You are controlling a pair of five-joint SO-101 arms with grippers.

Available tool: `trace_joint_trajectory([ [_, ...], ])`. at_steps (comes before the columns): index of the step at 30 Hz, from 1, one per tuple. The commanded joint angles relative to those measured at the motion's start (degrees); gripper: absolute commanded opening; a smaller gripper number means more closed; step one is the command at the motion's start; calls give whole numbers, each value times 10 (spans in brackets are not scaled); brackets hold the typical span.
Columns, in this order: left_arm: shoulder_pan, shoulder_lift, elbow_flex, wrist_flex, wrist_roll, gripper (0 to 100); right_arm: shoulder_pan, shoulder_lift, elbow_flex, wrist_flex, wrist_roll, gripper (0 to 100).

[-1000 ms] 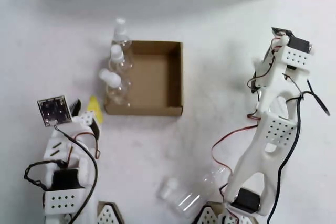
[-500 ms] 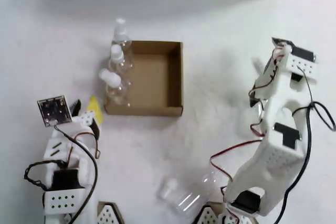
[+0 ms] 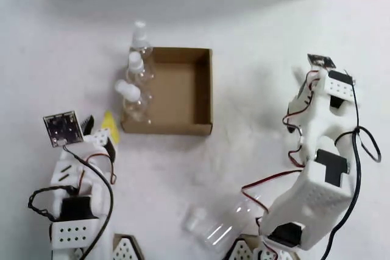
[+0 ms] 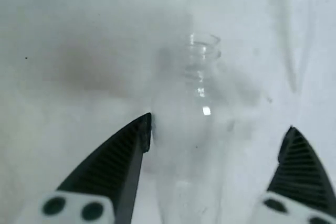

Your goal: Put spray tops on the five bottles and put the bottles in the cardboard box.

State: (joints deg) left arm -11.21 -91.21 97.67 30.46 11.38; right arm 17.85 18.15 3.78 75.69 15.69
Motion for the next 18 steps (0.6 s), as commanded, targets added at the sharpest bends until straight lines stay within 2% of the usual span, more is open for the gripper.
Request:
trace_joint_trajectory([
  [1,-5,9,-4,-13,3,146,-7,-61,-105,99,64,330],
  [5,-5,9,-4,-13,3,146,-8,-62,-195,132,74,265],
  [9,-6,9,-4,-13,3,145,-20,-9,-257,61,78,194],
  [13,-6,9,-4,-13,3,145,-41,101,-313,-31,123,187],
  [18,-6,9,-4,-13,3,145,-44,234,-453,-42,143,187],
])
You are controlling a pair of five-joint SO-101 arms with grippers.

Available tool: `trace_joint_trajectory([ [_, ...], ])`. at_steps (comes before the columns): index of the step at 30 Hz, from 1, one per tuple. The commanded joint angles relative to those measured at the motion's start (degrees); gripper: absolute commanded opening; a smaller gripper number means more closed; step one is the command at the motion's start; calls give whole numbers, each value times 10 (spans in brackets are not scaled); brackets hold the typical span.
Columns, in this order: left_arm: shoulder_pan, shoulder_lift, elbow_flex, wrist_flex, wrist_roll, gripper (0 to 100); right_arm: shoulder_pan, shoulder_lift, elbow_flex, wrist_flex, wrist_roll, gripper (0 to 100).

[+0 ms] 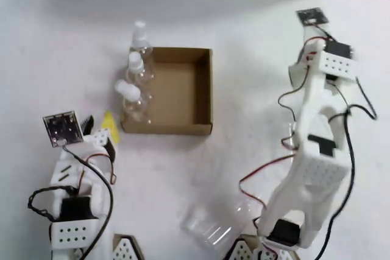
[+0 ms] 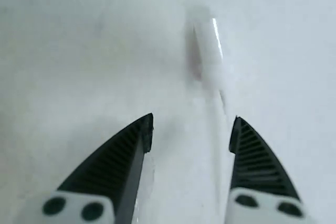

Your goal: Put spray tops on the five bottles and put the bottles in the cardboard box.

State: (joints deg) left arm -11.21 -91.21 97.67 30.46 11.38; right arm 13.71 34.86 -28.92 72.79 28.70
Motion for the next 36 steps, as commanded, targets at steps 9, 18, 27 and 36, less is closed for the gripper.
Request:
trace_joint_trajectory([
  [9,-6,9,-4,-13,3,145,-2,262,-411,58,18,187],
  [18,-6,9,-4,-13,3,145,-6,357,-527,136,15,43],
  [27,-6,9,-4,-13,3,145,-29,291,-665,263,-49,14],
  [36,-7,9,-4,-12,3,144,-51,69,-462,265,-171,14],
])
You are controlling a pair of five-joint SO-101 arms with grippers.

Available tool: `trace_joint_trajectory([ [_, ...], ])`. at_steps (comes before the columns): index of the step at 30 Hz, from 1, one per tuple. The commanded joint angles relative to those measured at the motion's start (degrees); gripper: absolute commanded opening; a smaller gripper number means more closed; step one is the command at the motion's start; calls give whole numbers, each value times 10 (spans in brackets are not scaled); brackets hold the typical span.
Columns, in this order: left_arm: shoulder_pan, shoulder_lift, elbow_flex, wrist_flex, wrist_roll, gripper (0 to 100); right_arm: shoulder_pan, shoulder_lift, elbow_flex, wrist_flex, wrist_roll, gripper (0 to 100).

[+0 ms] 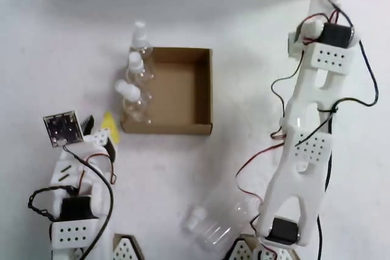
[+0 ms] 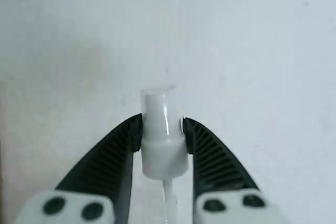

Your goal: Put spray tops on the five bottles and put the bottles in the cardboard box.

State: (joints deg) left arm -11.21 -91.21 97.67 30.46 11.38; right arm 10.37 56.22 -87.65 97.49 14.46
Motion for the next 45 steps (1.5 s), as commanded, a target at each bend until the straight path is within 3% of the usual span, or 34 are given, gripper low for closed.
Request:
trace_joint_trajectory([
  [1,-7,9,-4,-12,3,144,-24,-182,176,17,-33,15],
  [7,-35,7,-6,-12,3,143,-62,-413,460,15,-69,15],
  [12,-54,7,-11,-12,4,143,-134,-582,664,15,-113,15],
  [22,-100,7,-64,84,8,144,-429,-771,980,7,-221,15],
  [30,-120,7,-66,83,9,143,-604,-805,1147,-167,-260,18],
  [34,-130,7,-71,85,33,146,-635,-805,1259,-340,-260,20],
  [37,-131,7,-71,85,37,146,-635,-805,1328,-443,-260,91],
  [41,-131,7,-71,86,37,146,-635,-808,1346,-453,-260,252],
  [45,-131,7,-80,98,39,145,-632,-811,1305,-395,-256,305],
])
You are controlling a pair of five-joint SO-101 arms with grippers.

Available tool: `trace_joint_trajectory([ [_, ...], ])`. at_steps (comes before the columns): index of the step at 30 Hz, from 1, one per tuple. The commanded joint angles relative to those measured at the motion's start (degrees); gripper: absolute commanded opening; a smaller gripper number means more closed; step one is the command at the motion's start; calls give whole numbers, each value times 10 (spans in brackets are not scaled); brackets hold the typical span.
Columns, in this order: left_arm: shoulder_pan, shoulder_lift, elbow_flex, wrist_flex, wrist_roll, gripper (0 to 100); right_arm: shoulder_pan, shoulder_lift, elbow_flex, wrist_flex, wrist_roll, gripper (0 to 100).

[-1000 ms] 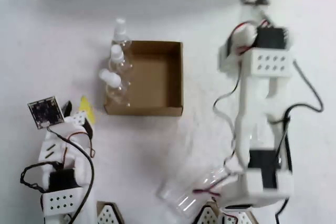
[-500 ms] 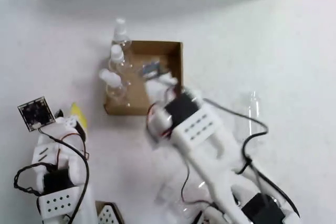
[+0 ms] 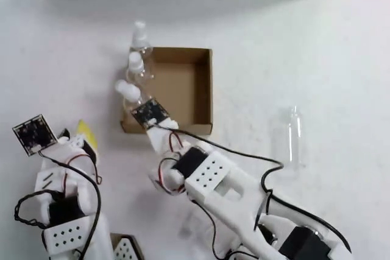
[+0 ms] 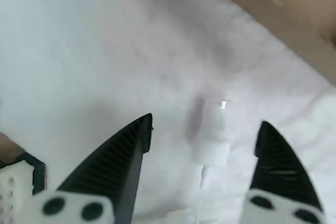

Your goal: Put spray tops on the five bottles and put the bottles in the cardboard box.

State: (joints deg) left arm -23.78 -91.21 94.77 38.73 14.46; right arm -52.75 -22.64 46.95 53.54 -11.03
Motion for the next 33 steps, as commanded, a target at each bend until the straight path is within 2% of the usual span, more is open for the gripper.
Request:
trace_joint_trajectory([
  [1,-4,7,-61,37,6,145,2,-22,-58,71,0,305],
  [4,10,7,-91,106,5,146,29,-22,-127,167,0,305],
  [8,59,7,-126,192,5,146,110,-22,-220,292,1,304],
  [11,106,8,-130,198,4,146,189,-22,-271,364,12,304],
  [13,153,8,-122,200,-21,146,244,-22,-292,394,50,299],
  [16,248,7,-120,244,-66,146,329,-22,-300,411,96,242],
  [19,356,7,-138,303,-68,146,416,-20,-298,412,150,189],
  [22,444,9,-136,303,-68,148,502,-17,-297,408,204,183],
  [24,497,9,-132,302,-50,168,546,-16,-297,407,228,183],
  [27,581,10,-124,289,9,250,594,-16,-295,392,240,183],
  [30,623,10,-119,278,37,293,621,-16,-295,385,240,183],
  [33,621,11,-118,270,51,259,626,-16,-274,374,241,183],
])
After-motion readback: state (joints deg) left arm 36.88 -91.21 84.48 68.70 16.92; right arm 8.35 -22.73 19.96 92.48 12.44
